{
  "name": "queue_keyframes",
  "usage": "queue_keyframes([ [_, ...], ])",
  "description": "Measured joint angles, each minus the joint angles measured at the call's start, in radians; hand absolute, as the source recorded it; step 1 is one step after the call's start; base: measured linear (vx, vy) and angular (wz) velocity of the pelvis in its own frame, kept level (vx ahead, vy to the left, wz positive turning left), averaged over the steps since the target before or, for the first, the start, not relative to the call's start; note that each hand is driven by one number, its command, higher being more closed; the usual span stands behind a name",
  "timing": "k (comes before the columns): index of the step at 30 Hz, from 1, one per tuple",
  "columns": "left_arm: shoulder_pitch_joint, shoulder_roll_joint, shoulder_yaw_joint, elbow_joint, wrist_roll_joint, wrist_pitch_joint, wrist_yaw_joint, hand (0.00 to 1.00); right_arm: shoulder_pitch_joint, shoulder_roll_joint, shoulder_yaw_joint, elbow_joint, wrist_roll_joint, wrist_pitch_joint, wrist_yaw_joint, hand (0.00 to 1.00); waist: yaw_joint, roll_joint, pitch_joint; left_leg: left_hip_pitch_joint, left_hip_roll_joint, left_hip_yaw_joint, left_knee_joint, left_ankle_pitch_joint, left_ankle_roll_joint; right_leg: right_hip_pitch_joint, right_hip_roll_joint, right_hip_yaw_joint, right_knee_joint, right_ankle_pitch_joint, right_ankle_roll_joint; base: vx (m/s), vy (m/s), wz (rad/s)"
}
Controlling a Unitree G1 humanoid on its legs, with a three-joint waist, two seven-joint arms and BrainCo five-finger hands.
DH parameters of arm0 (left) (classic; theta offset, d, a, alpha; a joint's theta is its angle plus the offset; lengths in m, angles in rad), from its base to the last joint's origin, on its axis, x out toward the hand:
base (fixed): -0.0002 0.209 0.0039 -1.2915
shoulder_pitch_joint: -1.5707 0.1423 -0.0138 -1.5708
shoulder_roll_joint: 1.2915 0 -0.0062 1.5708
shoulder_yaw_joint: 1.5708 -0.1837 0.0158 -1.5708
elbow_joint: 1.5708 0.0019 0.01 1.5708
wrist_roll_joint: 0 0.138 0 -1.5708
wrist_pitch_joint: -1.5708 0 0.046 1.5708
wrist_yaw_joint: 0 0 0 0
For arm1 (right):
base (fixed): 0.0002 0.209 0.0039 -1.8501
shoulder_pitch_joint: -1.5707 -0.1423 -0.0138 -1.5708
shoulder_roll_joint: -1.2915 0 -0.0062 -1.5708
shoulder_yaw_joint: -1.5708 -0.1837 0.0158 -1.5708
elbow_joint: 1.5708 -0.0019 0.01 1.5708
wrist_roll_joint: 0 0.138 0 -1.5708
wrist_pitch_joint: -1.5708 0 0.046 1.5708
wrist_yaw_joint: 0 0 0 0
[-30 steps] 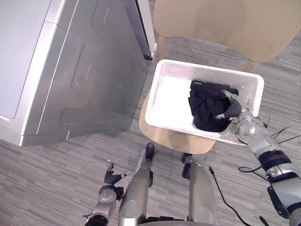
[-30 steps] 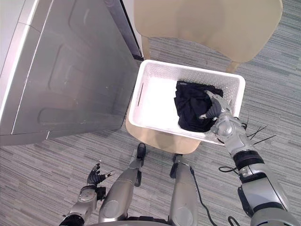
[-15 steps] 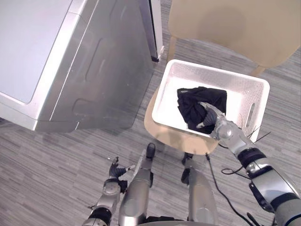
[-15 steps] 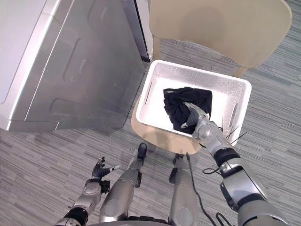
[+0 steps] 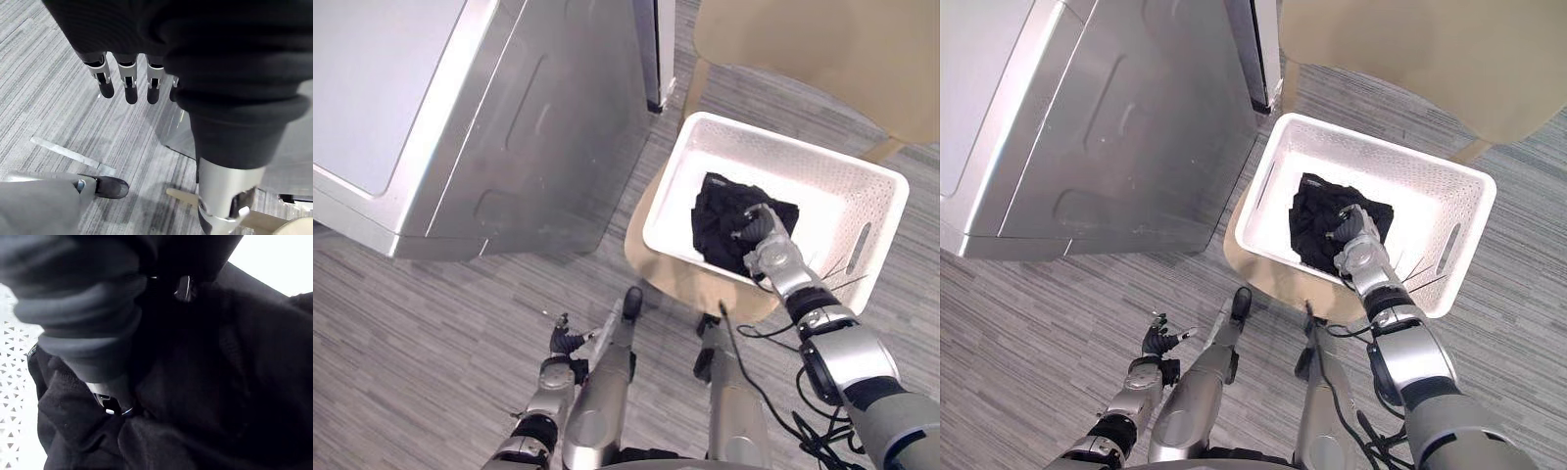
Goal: Pick up the laundry basket with both hands and put the clothes into the washing machine.
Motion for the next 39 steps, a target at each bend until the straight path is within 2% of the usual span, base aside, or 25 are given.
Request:
queue_keyframes([
  [7,0.044,0.019,0.021,-0.041,-0.002,0.010,-0.003,0.00,0.239,0.016,-0.118,-0.344,0.225,-0.032,0.020,1.00,-0.020,-0.020,0.008,0.094,0.005,0.009,-0.024,-0.012,0.004,0.087,0.009,0.015,-0.017,-0.017,0.011,-0.02,-0.014,-0.04],
  [10,0.085,0.026,0.046,-0.039,-0.001,0.021,-0.010,0.00,0.342,0.054,-0.154,-0.469,0.323,-0.061,0.036,1.00,-0.049,-0.041,-0.004,0.109,0.008,0.011,-0.024,-0.016,0.005,0.119,0.020,0.013,-0.049,-0.011,0.021,0.00,0.000,0.00],
  [13,0.133,0.035,0.048,-0.038,0.003,0.034,-0.026,0.00,0.470,0.123,-0.190,-0.597,0.404,-0.068,0.057,1.00,-0.065,-0.070,-0.031,0.143,0.016,0.014,-0.024,-0.023,-0.002,0.173,0.036,0.013,-0.095,0.005,0.030,0.07,-0.030,-0.03],
  [15,0.182,0.035,0.051,-0.036,0.005,0.044,-0.044,0.00,0.577,0.163,-0.193,-0.690,0.454,-0.078,0.064,1.00,-0.068,-0.082,-0.110,0.159,0.022,0.022,-0.024,-0.035,0.002,0.201,0.046,0.015,-0.129,0.016,0.020,0.12,-0.011,-0.07],
  [18,0.216,0.032,0.080,-0.029,0.008,0.051,-0.047,0.00,0.654,0.191,-0.208,-0.805,0.506,-0.095,0.078,1.00,-0.069,-0.081,-0.180,0.204,0.026,0.033,-0.028,-0.052,0.002,0.254,0.053,0.020,-0.160,0.017,0.020,0.14,-0.014,-0.09],
  [23,0.264,0.034,0.118,-0.007,0.039,0.060,-0.051,0.00,0.713,0.242,-0.240,-0.963,0.576,-0.141,0.105,1.00,-0.070,-0.084,-0.250,0.257,0.033,0.053,-0.031,-0.076,0.005,0.307,0.064,0.038,-0.186,0.017,0.022,0.06,0.000,-0.13],
  [25,0.275,0.034,0.135,0.003,0.045,0.061,-0.067,0.00,0.727,0.265,-0.240,-1.023,0.611,-0.173,0.113,1.00,-0.072,-0.083,-0.258,0.287,0.034,0.068,-0.031,-0.085,0.007,0.332,0.066,0.051,-0.189,0.016,0.023,0.03,0.015,-0.17],
  [31,0.296,0.035,0.165,0.013,0.045,0.061,-0.067,0.00,0.735,0.299,-0.225,-1.119,0.631,-0.179,0.146,1.00,-0.067,-0.087,-0.277,0.318,0.035,0.173,0.002,-0.128,0.021,0.316,0.068,0.164,-0.177,0.028,0.037,-0.02,0.034,-0.57],
  [34,0.295,0.040,0.182,0.012,0.045,0.059,-0.069,0.00,0.731,0.313,-0.218,-1.149,0.629,-0.198,0.147,1.00,-0.072,-0.091,-0.274,0.228,0.035,0.229,0.136,-0.189,0.036,0.228,0.061,0.216,-0.095,0.029,0.042,-0.10,0.071,-0.55],
  [35,0.286,0.040,0.192,0.012,0.044,0.060,-0.069,0.00,0.731,0.311,-0.229,-1.155,0.628,-0.202,0.144,1.00,-0.082,-0.093,-0.273,0.176,0.044,0.229,0.207,-0.208,0.055,0.212,0.061,0.227,-0.095,0.046,0.068,-0.10,0.060,0.03],
  [36,0.272,0.038,0.199,0.012,0.044,0.059,-0.068,0.00,0.729,0.311,-0.240,-1.160,0.627,-0.208,0.141,1.00,-0.085,-0.081,-0.262,0.149,0.068,0.220,0.231,-0.214,0.064,0.174,0.065,0.224,0.044,-0.051,0.076,-0.09,0.059,0.27],
  [37,0.270,0.038,0.198,0.008,0.044,0.057,-0.068,0.00,0.732,0.311,-0.240,-1.163,0.626,-0.213,0.135,1.00,-0.091,-0.083,-0.259,0.142,0.069,0.203,0.239,-0.213,0.064,0.148,0.059,0.217,0.174,-0.129,0.045,-0.05,0.031,0.71],
  [38,0.265,0.042,0.200,-0.001,0.044,0.056,-0.066,0.00,0.742,0.322,-0.237,-1.186,0.617,-0.213,0.127,1.00,-0.093,-0.089,-0.258,0.140,0.065,0.163,0.261,-0.211,0.061,0.157,0.040,0.202,0.352,-0.242,0.050,-0.02,-0.025,0.94],
  [39,0.267,0.040,0.202,-0.022,0.044,0.059,-0.065,0.00,0.750,0.328,-0.234,-1.226,0.599,-0.215,0.124,1.00,-0.088,-0.096,-0.262,0.124,0.059,0.127,0.277,-0.210,0.058,0.197,0.032,0.210,0.433,-0.310,0.087,-0.04,-0.110,0.95],
])
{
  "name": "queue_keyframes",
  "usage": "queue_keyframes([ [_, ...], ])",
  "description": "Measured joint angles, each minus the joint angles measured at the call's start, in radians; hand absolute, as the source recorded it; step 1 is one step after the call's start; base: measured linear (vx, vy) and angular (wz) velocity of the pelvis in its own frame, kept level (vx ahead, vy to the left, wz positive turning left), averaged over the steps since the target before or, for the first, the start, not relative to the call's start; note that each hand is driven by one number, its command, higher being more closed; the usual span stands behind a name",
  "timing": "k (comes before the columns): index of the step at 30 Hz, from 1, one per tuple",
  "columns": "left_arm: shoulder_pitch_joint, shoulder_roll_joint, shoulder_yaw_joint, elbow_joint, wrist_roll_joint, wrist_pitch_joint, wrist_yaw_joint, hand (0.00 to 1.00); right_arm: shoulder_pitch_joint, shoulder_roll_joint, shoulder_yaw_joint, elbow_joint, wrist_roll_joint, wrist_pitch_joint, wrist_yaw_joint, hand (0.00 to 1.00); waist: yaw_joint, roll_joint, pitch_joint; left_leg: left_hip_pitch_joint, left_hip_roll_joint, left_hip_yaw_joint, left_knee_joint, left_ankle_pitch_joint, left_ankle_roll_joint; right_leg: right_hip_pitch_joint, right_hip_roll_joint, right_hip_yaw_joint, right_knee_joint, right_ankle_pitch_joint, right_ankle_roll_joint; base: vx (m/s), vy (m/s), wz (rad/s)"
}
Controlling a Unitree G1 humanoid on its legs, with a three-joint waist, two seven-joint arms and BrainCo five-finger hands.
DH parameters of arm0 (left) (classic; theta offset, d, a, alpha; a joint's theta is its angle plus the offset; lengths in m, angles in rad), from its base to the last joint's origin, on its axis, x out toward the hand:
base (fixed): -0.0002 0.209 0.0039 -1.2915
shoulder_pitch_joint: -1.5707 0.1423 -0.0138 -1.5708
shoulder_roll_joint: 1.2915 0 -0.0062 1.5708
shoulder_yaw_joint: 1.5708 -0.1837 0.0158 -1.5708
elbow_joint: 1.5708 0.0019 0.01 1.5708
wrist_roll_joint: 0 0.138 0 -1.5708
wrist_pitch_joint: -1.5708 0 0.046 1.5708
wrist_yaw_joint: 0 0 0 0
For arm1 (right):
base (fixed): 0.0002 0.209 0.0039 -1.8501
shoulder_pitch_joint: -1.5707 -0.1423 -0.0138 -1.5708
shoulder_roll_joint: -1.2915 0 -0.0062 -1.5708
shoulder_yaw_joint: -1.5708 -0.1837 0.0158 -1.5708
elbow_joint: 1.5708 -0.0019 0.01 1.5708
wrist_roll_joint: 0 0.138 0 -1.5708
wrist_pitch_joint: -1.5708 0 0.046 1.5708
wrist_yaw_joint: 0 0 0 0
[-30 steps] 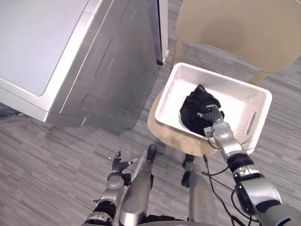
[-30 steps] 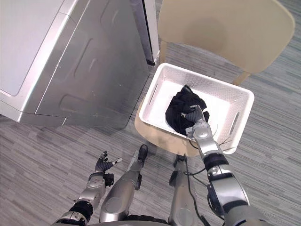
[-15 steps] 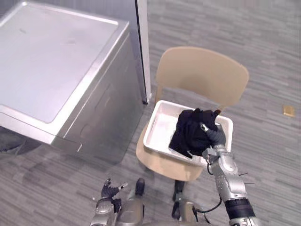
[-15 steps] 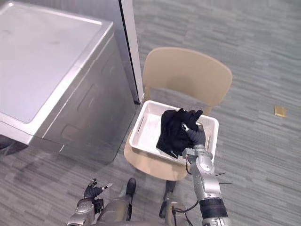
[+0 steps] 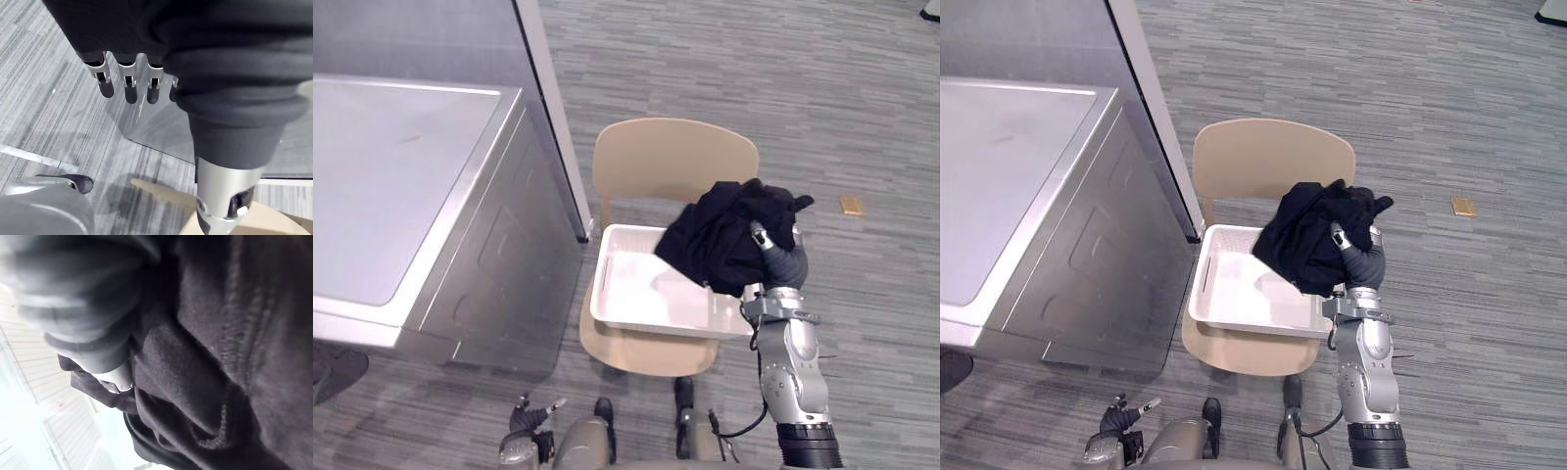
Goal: Pick up the laundry basket with both hands and put the clothes into the washing machine.
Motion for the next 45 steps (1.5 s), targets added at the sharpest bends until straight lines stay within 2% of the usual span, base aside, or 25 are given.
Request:
queue_keyframes([
  [2,0.001,-0.013,-0.001,-0.060,0.000,-0.001,0.002,0.00,0.016,0.004,0.015,-0.089,-0.021,-0.008,0.002,1.00,0.028,-0.010,-0.006,-0.045,-0.016,-0.051,0.025,0.011,-0.016,0.064,-0.002,0.019,0.040,-0.081,0.021,-0.09,-0.187,0.87],
  [3,0.003,-0.026,-0.002,-0.099,0.000,-0.003,0.005,0.00,0.006,0.002,0.023,-0.123,-0.039,-0.019,0.004,1.00,0.042,-0.018,-0.011,-0.079,-0.029,-0.074,0.038,0.024,-0.031,0.095,-0.001,0.036,0.009,-0.127,0.009,-0.13,-0.182,0.75],
  [6,0.010,-0.060,-0.003,-0.145,-0.001,-0.011,0.018,0.00,-0.032,-0.016,0.036,-0.123,-0.052,-0.032,0.000,1.00,0.077,-0.008,-0.014,-0.125,-0.023,-0.085,0.019,0.073,-0.059,0.114,0.029,0.034,-0.114,-0.154,-0.018,-0.20,-0.157,0.31],
  [8,0.016,-0.104,-0.033,-0.159,-0.011,-0.016,0.024,0.00,-0.043,-0.030,0.043,-0.115,-0.057,-0.032,-0.002,1.00,0.072,0.013,-0.010,-0.135,-0.010,-0.130,-0.062,0.155,-0.073,0.124,0.057,-0.010,-0.173,-0.158,-0.057,-0.21,-0.165,0.51],
  [9,0.023,-0.112,-0.047,-0.171,-0.013,-0.016,0.025,0.00,-0.040,-0.037,0.041,-0.113,-0.057,-0.032,-0.004,1.00,0.072,0.015,-0.010,-0.131,-0.007,-0.136,-0.086,0.176,-0.073,0.124,0.060,-0.024,-0.172,-0.155,-0.062,-0.24,-0.199,0.89],
  [10,0.048,-0.129,-0.074,-0.216,-0.022,-0.018,0.024,0.00,-0.036,-0.046,0.042,-0.113,-0.057,-0.032,-0.004,1.00,0.064,0.024,-0.009,-0.123,-0.004,-0.149,-0.144,0.247,-0.076,0.125,0.074,-0.071,-0.166,-0.153,-0.076,-0.16,-0.135,0.82],
  [11,0.054,-0.131,-0.092,-0.239,-0.022,-0.019,0.023,0.00,-0.036,-0.051,0.042,-0.113,-0.058,-0.033,-0.005,1.00,0.059,0.031,-0.006,-0.123,-0.005,-0.146,-0.165,0.285,-0.078,0.125,0.077,-0.093,-0.159,-0.152,-0.081,-0.20,-0.171,1.14],
  [12,0.058,-0.131,-0.120,-0.276,-0.022,-0.019,0.021,0.00,-0.039,-0.061,0.042,-0.111,-0.059,-0.032,-0.005,1.00,0.049,0.042,0.000,-0.124,-0.006,-0.135,-0.212,0.365,-0.076,0.125,0.079,-0.117,-0.157,-0.142,-0.100,-0.19,-0.047,1.22],
  [13,0.057,-0.133,-0.138,-0.331,-0.022,-0.020,0.020,0.00,-0.043,-0.062,0.041,-0.104,-0.071,-0.030,-0.007,1.00,0.042,0.042,0.001,-0.102,-0.012,-0.090,-0.324,0.495,-0.071,0.120,0.053,-0.170,-0.168,-0.127,-0.127,-0.31,-0.056,1.23],
  [14,0.060,-0.131,-0.145,-0.377,-0.022,-0.021,0.021,0.00,-0.046,-0.061,0.042,-0.102,-0.079,-0.024,-0.007,1.00,0.044,0.042,0.004,-0.122,-0.012,0.003,-0.234,0.410,-0.044,0.119,0.039,-0.205,-0.170,-0.126,-0.128,-0.31,-0.035,1.19],
  [15,0.070,-0.115,-0.167,-0.431,-0.021,-0.023,0.019,0.00,-0.042,-0.058,0.049,-0.103,-0.080,-0.022,-0.006,1.00,0.042,0.039,0.007,-0.147,-0.016,0.085,-0.048,0.257,0.029,0.120,0.010,-0.248,-0.163,-0.124,-0.131,-0.25,-0.048,0.86],
  [16,0.073,-0.109,-0.172,-0.450,-0.021,-0.028,0.019,0.00,-0.039,-0.058,0.050,-0.103,-0.080,-0.022,-0.003,1.00,0.036,0.036,0.008,-0.148,-0.017,0.107,0.032,0.195,0.044,0.123,-0.003,-0.263,-0.159,-0.122,-0.130,-0.22,-0.023,0.97],
  [17,0.081,-0.101,-0.175,-0.484,-0.020,-0.036,0.017,0.00,-0.035,-0.058,0.051,-0.102,-0.080,-0.022,0.003,1.00,0.021,0.038,0.006,-0.136,-0.010,0.121,0.170,0.103,0.029,0.130,-0.025,-0.293,-0.157,-0.113,-0.128,-0.20,0.056,0.82],
  [18,0.087,-0.100,-0.177,-0.521,-0.020,-0.041,0.015,0.00,-0.032,-0.065,0.049,-0.103,-0.080,-0.023,0.016,1.00,0.015,0.050,-0.002,-0.111,0.024,0.142,0.278,0.038,0.024,0.128,-0.036,-0.321,-0.154,-0.105,-0.124,-0.19,0.090,0.78],
  [19,0.084,-0.099,-0.183,-0.536,-0.020,-0.043,0.013,0.00,-0.030,-0.073,0.044,-0.103,-0.080,-0.023,0.020,1.00,0.012,0.063,-0.010,-0.099,0.049,0.155,0.316,0.017,0.032,0.126,-0.038,-0.340,-0.150,-0.104,-0.123,-0.16,0.141,0.96],
  [20,0.080,-0.094,-0.206,-0.572,-0.020,-0.047,0.002,0.00,-0.029,-0.087,0.031,-0.101,-0.080,-0.023,0.024,1.00,-0.010,0.086,-0.017,-0.090,0.067,0.177,0.289,0.007,0.024,0.123,-0.041,-0.382,-0.130,-0.107,-0.120,-0.18,0.148,1.27],
  [21,0.062,-0.072,-0.241,-0.612,-0.020,-0.056,-0.004,0.00,-0.032,-0.092,0.012,-0.085,-0.080,-0.022,0.031,1.00,-0.033,0.072,-0.028,-0.062,0.034,0.188,0.177,0.020,0.005,0.123,-0.049,-0.396,-0.156,-0.112,-0.099,-0.15,0.118,1.33],
  [22,0.058,-0.067,-0.249,-0.629,-0.021,-0.062,-0.004,0.00,-0.035,-0.093,0.011,-0.072,-0.080,-0.022,0.039,1.00,-0.034,0.071,-0.038,-0.030,0.012,0.171,0.081,0.029,-0.010,0.124,-0.060,-0.412,-0.178,-0.104,-0.099,-0.17,0.161,1.18],
  [23,0.050,-0.068,-0.266,-0.682,-0.020,-0.076,-0.005,0.00,-0.038,-0.092,0.013,-0.054,-0.089,-0.022,0.060,1.00,-0.032,0.085,-0.051,0.029,-0.001,0.141,-0.093,0.033,-0.018,0.127,-0.055,-0.453,-0.210,-0.077,-0.093,-0.10,0.140,0.71],
  [27,0.050,-0.059,-0.291,-0.778,-0.020,-0.091,-0.002,0.00,-0.041,-0.075,0.085,0.033,-0.091,-0.012,0.104,1.00,-0.026,0.070,-0.053,0.072,-0.031,0.128,-0.163,0.080,-0.009,0.150,-0.056,-0.440,-0.228,-0.046,-0.079,-0.07,0.124,0.27],
  [31,0.042,-0.054,-0.352,-0.902,0.001,-0.130,-0.009,0.00,-0.048,-0.088,0.282,0.080,-0.089,0.003,0.202,1.00,-0.028,0.068,-0.076,0.130,-0.044,0.133,-0.272,0.133,0.003,0.175,-0.047,-0.425,-0.285,-0.001,-0.067,-0.02,0.045,-0.10],
  [34,0.013,-0.055,-0.403,-0.923,0.031,-0.137,-0.020,0.00,-0.052,-0.099,0.382,0.107,-0.077,0.020,0.264,1.00,-0.030,0.067,-0.090,0.161,-0.044,0.130,-0.349,0.180,0.005,0.187,-0.031,-0.422,-0.322,0.025,-0.066,0.00,-0.004,-0.02],
  [38,-0.002,-0.036,-0.409,-0.922,0.068,-0.139,-0.018,0.00,-0.062,-0.112,0.417,0.155,-0.010,0.041,0.306,1.00,-0.032,0.065,-0.096,0.201,-0.043,0.126,-0.391,0.201,0.003,0.215,-0.017,-0.414,-0.344,0.035,-0.067,0.01,-0.009,0.02],
  [39,-0.002,-0.033,-0.409,-0.922,0.074,-0.139,-0.017,1.00,-0.062,-0.124,0.437,0.160,0.013,0.046,0.310,1.00,-0.031,0.064,-0.104,0.200,-0.041,0.126,-0.391,0.202,0.003,0.219,-0.013,-0.413,-0.355,0.042,-0.068,0.00,0.000,0.00],
  [45,-0.003,0.005,-0.426,-0.916,0.079,-0.138,-0.017,1.00,-0.061,-0.153,0.491,0.160,0.120,0.060,0.349,1.00,-0.033,0.065,-0.119,0.204,-0.034,0.123,-0.393,0.209,0.001,0.238,0.009,-0.402,-0.399,0.066,-0.077,0.00,-0.001,-0.02],
])
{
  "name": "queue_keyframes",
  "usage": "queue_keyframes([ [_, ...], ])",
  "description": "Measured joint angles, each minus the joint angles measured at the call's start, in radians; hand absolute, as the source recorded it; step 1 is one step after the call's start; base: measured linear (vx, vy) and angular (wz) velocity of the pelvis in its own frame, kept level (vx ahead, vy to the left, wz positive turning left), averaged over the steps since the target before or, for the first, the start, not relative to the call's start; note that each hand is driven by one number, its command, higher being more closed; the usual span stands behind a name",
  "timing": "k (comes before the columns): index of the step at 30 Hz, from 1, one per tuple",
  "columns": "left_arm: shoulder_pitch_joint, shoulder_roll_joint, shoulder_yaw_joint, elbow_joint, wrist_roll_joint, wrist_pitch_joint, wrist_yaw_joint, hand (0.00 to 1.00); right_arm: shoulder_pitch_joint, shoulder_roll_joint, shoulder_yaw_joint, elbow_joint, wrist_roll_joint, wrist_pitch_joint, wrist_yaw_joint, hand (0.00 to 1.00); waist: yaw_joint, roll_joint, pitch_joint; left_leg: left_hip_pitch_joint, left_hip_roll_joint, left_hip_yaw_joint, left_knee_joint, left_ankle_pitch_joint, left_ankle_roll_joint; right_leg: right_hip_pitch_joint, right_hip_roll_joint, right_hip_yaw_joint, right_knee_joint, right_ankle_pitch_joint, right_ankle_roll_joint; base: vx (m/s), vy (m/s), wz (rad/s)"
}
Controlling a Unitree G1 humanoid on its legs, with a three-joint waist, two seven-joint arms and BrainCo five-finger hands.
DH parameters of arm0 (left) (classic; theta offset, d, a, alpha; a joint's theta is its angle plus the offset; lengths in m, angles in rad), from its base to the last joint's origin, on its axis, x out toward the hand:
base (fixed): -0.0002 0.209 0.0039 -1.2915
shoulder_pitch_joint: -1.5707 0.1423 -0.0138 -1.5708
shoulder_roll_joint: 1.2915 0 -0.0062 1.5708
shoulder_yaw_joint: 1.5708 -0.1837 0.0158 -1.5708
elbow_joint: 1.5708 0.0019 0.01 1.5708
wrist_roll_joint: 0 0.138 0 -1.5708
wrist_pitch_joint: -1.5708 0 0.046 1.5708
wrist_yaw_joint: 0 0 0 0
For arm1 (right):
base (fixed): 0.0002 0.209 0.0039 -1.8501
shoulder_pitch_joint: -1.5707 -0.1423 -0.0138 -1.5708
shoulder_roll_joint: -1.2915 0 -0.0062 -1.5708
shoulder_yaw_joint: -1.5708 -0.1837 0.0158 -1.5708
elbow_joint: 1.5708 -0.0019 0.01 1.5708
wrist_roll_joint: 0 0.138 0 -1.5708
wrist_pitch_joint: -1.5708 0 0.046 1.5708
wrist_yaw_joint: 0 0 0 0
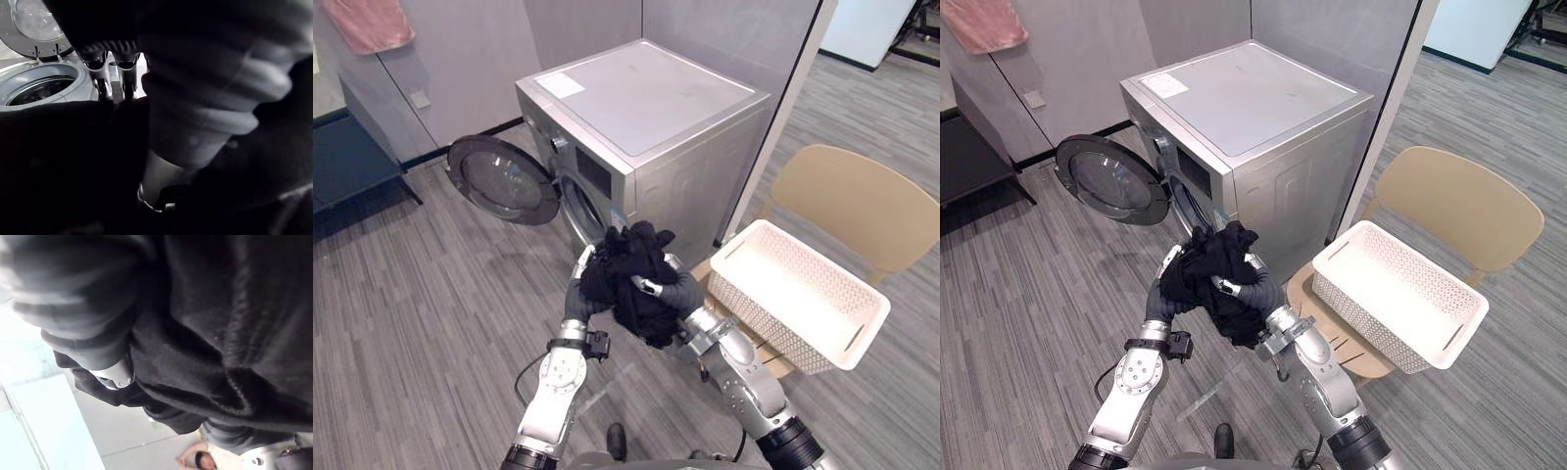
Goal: Pick up the laundry basket with both hands and put the clothes into the washing machine.
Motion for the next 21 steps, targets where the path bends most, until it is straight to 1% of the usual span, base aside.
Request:
queue_keyframes([
  [1,0.000,0.005,-0.002,0.000,0.000,0.000,0.001,1.00,0.000,-0.009,0.018,0.000,0.003,-0.001,0.004,0.00,0.000,-0.001,-0.002,0.000,0.003,0.001,0.000,0.002,-0.001,0.002,0.005,0.003,-0.008,0.005,-0.001,-0.02,-0.008,-0.04],
  [3,0.000,0.011,-0.002,0.000,-0.001,0.000,0.008,1.00,0.008,-0.019,0.044,0.000,0.011,-0.001,0.022,0.00,0.000,0.000,-0.005,0.001,0.007,0.001,-0.002,0.007,-0.004,0.003,0.009,0.006,-0.011,0.007,-0.002,0.00,0.000,0.00],
  [7,0.000,0.011,-0.002,0.000,-0.010,0.000,0.018,1.00,0.034,-0.029,0.088,0.000,0.010,0.000,0.026,0.00,0.000,-0.002,-0.016,0.001,0.012,0.001,-0.008,0.013,-0.012,0.005,0.024,0.012,-0.021,0.013,-0.013,-0.02,-0.005,-0.02],
  [12,0.000,0.010,-0.001,0.000,-0.023,0.000,0.017,1.00,0.047,-0.030,0.090,0.000,-0.015,-0.017,0.024,0.00,0.000,-0.003,-0.020,0.001,0.028,0.003,-0.008,0.018,-0.020,0.010,0.040,0.017,-0.045,0.022,-0.024,-0.02,-0.016,-0.03],
  [15,0.003,0.002,0.025,0.000,-0.024,0.000,0.019,1.00,0.067,-0.021,0.060,0.000,-0.121,-0.024,0.019,0.00,0.002,-0.003,-0.021,-0.001,0.037,0.000,-0.009,0.023,-0.027,0.010,0.048,0.017,-0.047,0.022,-0.025,0.00,-0.025,0.01],
  [17,0.010,-0.023,0.052,0.000,-0.044,-0.002,0.024,1.00,0.098,-0.017,0.019,0.003,-0.227,-0.024,-0.005,0.00,0.002,-0.004,-0.021,-0.007,0.043,-0.005,-0.009,0.027,-0.032,0.010,0.057,0.014,-0.055,0.024,-0.027,0.00,-0.036,0.05],
  [19,0.018,-0.037,0.081,0.000,-0.049,-0.004,0.026,1.00,0.123,-0.016,-0.008,0.004,-0.283,-0.024,-0.023,0.00,0.003,-0.003,-0.021,-0.014,0.046,-0.010,-0.009,0.028,-0.035,0.010,0.062,0.011,-0.062,0.027,-0.032,0.02,-0.036,0.07],
  [20,0.041,-0.056,0.111,-0.001,-0.057,-0.009,0.038,1.00,0.147,-0.011,-0.049,0.012,-0.333,-0.024,-0.043,0.00,0.002,-0.003,-0.022,-0.017,0.047,-0.016,-0.009,0.029,-0.035,0.010,0.065,0.006,-0.062,0.027,-0.032,0.03,-0.037,0.08],
  [21,0.055,-0.062,0.119,-0.001,-0.062,-0.010,0.042,1.00,0.156,-0.009,-0.071,0.016,-0.360,-0.024,-0.055,0.00,0.002,-0.002,-0.022,-0.019,0.048,-0.019,-0.009,0.029,-0.036,0.010,0.066,0.004,-0.062,0.026,-0.032,0.03,-0.030,0.10],
])
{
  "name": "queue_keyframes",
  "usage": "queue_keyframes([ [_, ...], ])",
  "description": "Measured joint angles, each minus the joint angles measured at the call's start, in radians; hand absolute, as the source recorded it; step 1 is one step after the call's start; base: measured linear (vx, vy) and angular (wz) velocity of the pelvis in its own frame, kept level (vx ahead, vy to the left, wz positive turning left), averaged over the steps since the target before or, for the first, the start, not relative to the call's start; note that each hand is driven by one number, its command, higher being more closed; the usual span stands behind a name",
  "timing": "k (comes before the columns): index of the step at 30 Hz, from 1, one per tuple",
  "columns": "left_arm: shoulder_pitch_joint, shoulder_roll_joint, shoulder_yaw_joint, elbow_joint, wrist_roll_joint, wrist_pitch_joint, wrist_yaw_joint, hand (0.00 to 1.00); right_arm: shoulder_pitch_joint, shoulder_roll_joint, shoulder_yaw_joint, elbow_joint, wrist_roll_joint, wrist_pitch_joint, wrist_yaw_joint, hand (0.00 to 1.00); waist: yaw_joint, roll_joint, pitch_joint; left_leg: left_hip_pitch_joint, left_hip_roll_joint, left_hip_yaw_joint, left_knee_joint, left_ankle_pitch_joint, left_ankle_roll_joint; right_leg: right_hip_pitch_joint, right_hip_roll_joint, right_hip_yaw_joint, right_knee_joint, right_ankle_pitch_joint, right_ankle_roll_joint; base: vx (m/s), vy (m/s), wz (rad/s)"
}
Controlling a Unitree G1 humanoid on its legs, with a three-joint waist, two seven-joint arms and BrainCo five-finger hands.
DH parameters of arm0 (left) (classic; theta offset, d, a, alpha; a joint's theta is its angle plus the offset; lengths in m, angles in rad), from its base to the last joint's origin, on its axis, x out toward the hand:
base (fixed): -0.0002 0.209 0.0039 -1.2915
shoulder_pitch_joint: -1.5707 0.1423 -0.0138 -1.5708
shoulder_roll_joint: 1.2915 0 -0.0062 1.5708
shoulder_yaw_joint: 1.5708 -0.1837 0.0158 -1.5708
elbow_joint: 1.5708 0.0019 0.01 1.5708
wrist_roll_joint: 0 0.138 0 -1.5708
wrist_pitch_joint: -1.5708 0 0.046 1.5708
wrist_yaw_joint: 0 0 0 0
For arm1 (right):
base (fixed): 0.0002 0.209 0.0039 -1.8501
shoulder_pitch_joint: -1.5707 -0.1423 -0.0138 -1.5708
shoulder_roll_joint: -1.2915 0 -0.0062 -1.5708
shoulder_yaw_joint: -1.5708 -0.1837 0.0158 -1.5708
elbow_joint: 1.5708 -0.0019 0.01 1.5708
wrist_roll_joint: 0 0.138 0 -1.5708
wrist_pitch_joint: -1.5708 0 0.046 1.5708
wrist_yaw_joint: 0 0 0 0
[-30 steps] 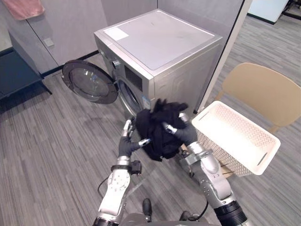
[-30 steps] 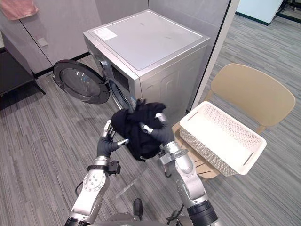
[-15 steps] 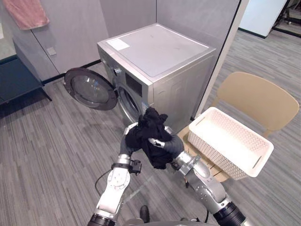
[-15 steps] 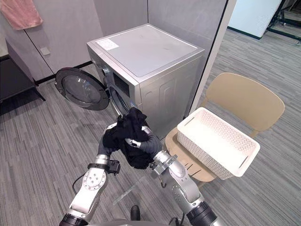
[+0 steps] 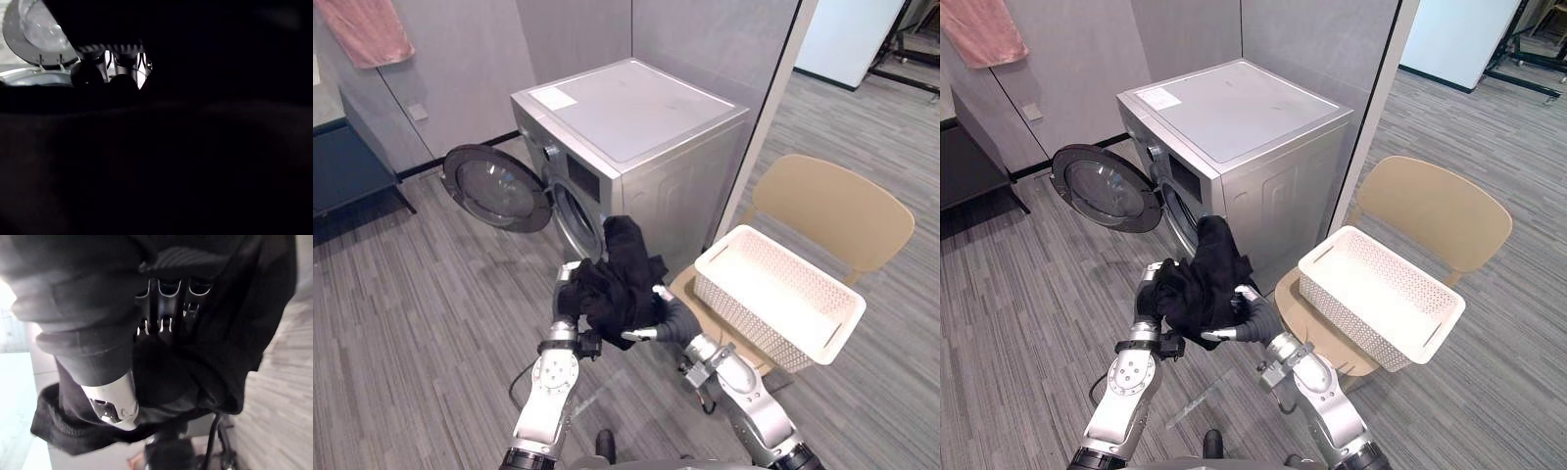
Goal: Pick up the laundry basket with both hands and put the clothes into the washing machine.
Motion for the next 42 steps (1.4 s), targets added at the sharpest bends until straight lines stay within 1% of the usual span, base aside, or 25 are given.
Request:
queue_keyframes([
  [5,0.066,-0.014,0.071,0.000,-0.031,0.000,0.000,1.00,0.028,0.013,-0.151,0.026,-0.133,-0.006,-0.099,0.00,0.004,0.005,0.001,-0.054,-0.001,-0.058,0.001,0.019,-0.011,-0.026,0.007,-0.056,0.004,-0.003,-0.005,0.01,-0.031,0.32],
  [8,0.064,-0.019,0.112,0.000,-0.070,0.000,0.002,1.00,0.040,0.015,-0.247,0.074,-0.213,-0.033,-0.173,0.00,0.015,0.013,0.006,-0.127,-0.009,-0.127,0.005,0.059,-0.019,-0.073,-0.010,-0.157,0.070,-0.044,-0.011,-0.04,-0.050,0.96],
  [10,0.062,-0.022,0.113,0.001,-0.080,0.000,0.002,1.00,0.048,0.020,-0.318,0.115,-0.252,-0.032,-0.217,0.00,0.020,0.024,0.014,-0.165,-0.007,-0.055,0.001,0.008,0.037,-0.073,-0.039,-0.259,0.076,-0.056,-0.015,-0.10,0.008,1.33],
  [11,0.061,-0.026,0.114,0.004,-0.089,0.000,0.003,1.00,0.050,0.027,-0.350,0.133,-0.265,-0.035,-0.237,0.00,0.018,0.008,0.023,-0.181,-0.011,0.087,0.029,-0.038,0.094,-0.072,-0.073,-0.303,0.059,-0.048,-0.006,0.02,0.060,1.20],
  [13,0.077,-0.034,0.120,0.010,-0.100,0.000,0.001,1.00,0.042,0.008,-0.381,0.186,-0.275,-0.033,-0.257,0.00,0.020,0.018,0.029,-0.183,-0.002,0.225,0.082,-0.030,0.085,-0.070,-0.106,-0.345,0.073,-0.048,0.005,0.11,0.094,1.01],
  [14,0.103,-0.048,0.138,0.011,-0.108,-0.001,-0.003,1.00,0.029,-0.006,-0.383,0.234,-0.280,-0.026,-0.259,0.00,0.025,0.040,0.031,-0.147,0.022,0.221,0.079,-0.004,0.043,-0.065,-0.095,-0.351,0.096,-0.059,0.020,0.16,0.097,0.55],
  [15,0.102,-0.048,0.151,0.032,-0.116,0.000,-0.004,1.00,0.017,0.003,-0.386,0.280,-0.281,-0.018,-0.262,0.00,0.022,0.044,0.029,-0.138,0.016,0.217,0.075,0.012,0.042,-0.064,-0.111,-0.355,0.112,-0.062,0.023,0.15,0.080,0.43],
  [18,0.122,-0.046,0.187,0.069,-0.139,0.002,-0.009,1.00,-0.005,0.060,-0.391,0.391,-0.282,0.005,-0.270,0.00,0.027,0.011,0.055,-0.139,-0.010,0.209,0.111,-0.036,0.057,-0.058,-0.160,-0.341,0.167,-0.090,0.052,0.05,0.060,0.26],
  [20,0.149,-0.046,0.186,0.089,-0.150,0.020,-0.035,1.00,0.002,0.078,-0.394,0.473,-0.282,0.017,-0.271,0.00,0.022,-0.023,0.086,-0.142,-0.055,0.185,0.214,-0.131,0.070,-0.051,-0.279,-0.342,0.354,-0.158,0.076,0.03,0.127,0.37],
  [21,0.154,-0.047,0.181,0.100,-0.150,0.024,-0.045,1.00,0.009,0.074,-0.397,0.489,-0.284,0.024,-0.271,0.00,0.020,-0.020,0.095,-0.140,-0.064,0.172,0.251,-0.157,0.077,-0.056,-0.318,-0.326,0.437,-0.158,0.056,0.08,0.194,0.62],
  [22,0.155,-0.042,0.172,0.101,-0.150,0.034,-0.050,1.00,0.026,0.073,-0.402,0.495,-0.293,0.034,-0.272,0.00,0.014,-0.022,0.108,-0.138,-0.078,0.150,0.290,-0.187,0.091,-0.088,-0.355,-0.252,0.551,-0.140,-0.030,0.14,0.238,0.76],
  [23,0.155,-0.035,0.169,0.089,-0.148,0.042,-0.051,1.00,0.046,0.088,-0.401,0.493,-0.303,0.047,-0.275,0.00,0.006,-0.026,0.116,-0.131,-0.093,0.128,0.324,-0.213,0.107,-0.152,-0.361,-0.099,0.683,-0.079,-0.119,0.19,0.251,0.84],
  [24,0.160,-0.026,0.167,0.070,-0.145,0.043,-0.050,1.00,0.057,0.094,-0.401,0.493,-0.307,0.048,-0.276,0.00,-0.004,-0.038,0.125,-0.116,-0.096,0.090,0.337,-0.226,0.108,-0.207,-0.348,0.015,0.764,-0.041,-0.121,0.17,0.118,0.75],
  [25,0.160,-0.023,0.164,0.060,-0.145,0.042,-0.049,1.00,0.067,0.106,-0.395,0.491,-0.309,0.048,-0.277,0.00,-0.008,-0.036,0.132,-0.115,-0.102,0.063,0.341,-0.234,0.118,-0.236,-0.322,0.090,0.805,-0.064,-0.081,0.24,0.009,0.88],
  [26,0.148,0.002,0.154,0.044,-0.145,0.042,-0.049,1.00,0.088,0.131,-0.388,0.484,-0.309,0.048,-0.275,0.00,-0.012,-0.057,0.136,-0.113,-0.106,0.016,0.344,-0.243,0.131,-0.298,-0.227,0.199,0.833,-0.150,-0.012,0.24,-0.024,0.81],
  [29,0.133,0.009,0.117,0.039,-0.145,0.045,-0.049,1.00,0.104,0.147,-0.385,0.483,-0.302,0.048,-0.279,0.00,-0.023,-0.068,0.143,-0.109,-0.119,-0.044,0.345,-0.265,0.126,-0.411,-0.124,0.224,0.719,-0.205,0.020,0.23,-0.012,0.68],
  [32,0.109,0.008,0.083,0.047,-0.144,0.046,-0.064,1.00,0.119,0.146,-0.392,0.494,-0.299,0.051,-0.286,0.00,-0.038,-0.070,0.143,-0.078,-0.148,-0.099,0.330,-0.293,0.114,-0.460,-0.107,0.203,0.533,-0.185,0.038,0.32,-0.064,0.78],
  [34,0.107,0.001,0.055,0.050,-0.134,0.047,-0.076,1.00,0.157,0.146,-0.408,0.512,-0.299,0.057,-0.293,0.00,-0.046,-0.075,0.137,-0.029,-0.170,-0.145,0.353,-0.351,0.080,-0.436,-0.113,0.204,0.428,-0.135,0.004,0.48,-0.152,0.91],
  [35,0.113,-0.014,0.054,0.051,-0.134,0.047,-0.084,1.00,0.169,0.143,-0.410,0.533,-0.299,0.063,-0.293,0.00,-0.054,-0.059,0.131,-0.019,-0.150,-0.158,0.417,-0.396,0.045,-0.392,-0.105,0.181,0.422,-0.066,-0.046,0.44,-0.138,0.61],
  [36,0.117,-0.021,0.058,0.050,-0.134,0.047,-0.086,1.00,0.170,0.139,-0.412,0.551,-0.299,0.068,-0.293,0.00,-0.052,-0.041,0.127,-0.030,-0.129,-0.138,0.490,-0.414,0.017,-0.371,-0.094,0.160,0.425,-0.082,-0.057,0.59,-0.174,0.50],
  [37,0.116,-0.043,0.063,0.050,-0.135,0.048,-0.088,1.00,0.155,0.133,-0.413,0.573,-0.301,0.076,-0.294,0.00,-0.053,-0.020,0.128,-0.104,-0.070,-0.044,0.705,-0.398,-0.019,-0.317,-0.062,0.136,0.404,-0.094,-0.077,0.61,-0.174,0.16],
  [38,0.121,-0.056,0.066,0.050,-0.135,0.050,-0.089,1.00,0.150,0.126,-0.413,0.574,-0.301,0.082,-0.299,0.00,-0.049,-0.009,0.130,-0.157,-0.013,0.018,0.882,-0.328,-0.040,-0.251,-0.031,0.133,0.364,-0.100,-0.086,0.58,-0.168,-0.05],
  [39,0.125,-0.061,0.069,0.050,-0.136,0.050,-0.089,1.00,0.148,0.123,-0.414,0.575,-0.301,0.084,-0.305,0.00,-0.041,-0.009,0.130,-0.180,0.023,0.050,0.970,-0.267,-0.026,-0.211,-0.015,0.140,0.336,-0.102,-0.088,0.56,-0.132,-0.53],
  [40,0.128,-0.062,0.066,0.050,-0.138,0.051,-0.093,1.00,0.141,0.123,-0.418,0.588,-0.301,0.085,-0.323,0.00,-0.013,-0.011,0.129,-0.214,0.090,0.119,1.094,-0.279,-0.012,-0.125,0.014,0.171,0.268,-0.102,-0.089,0.52,-0.086,-0.72],
  [42,0.125,-0.069,0.062,0.048,-0.138,0.051,-0.113,1.00,0.124,0.118,-0.443,0.608,-0.301,0.090,-0.336,0.00,0.003,-0.018,0.126,-0.264,0.130,0.153,1.141,-0.300,0.020,-0.053,0.020,0.207,0.207,-0.102,-0.088,0.56,-0.039,-0.65],
])
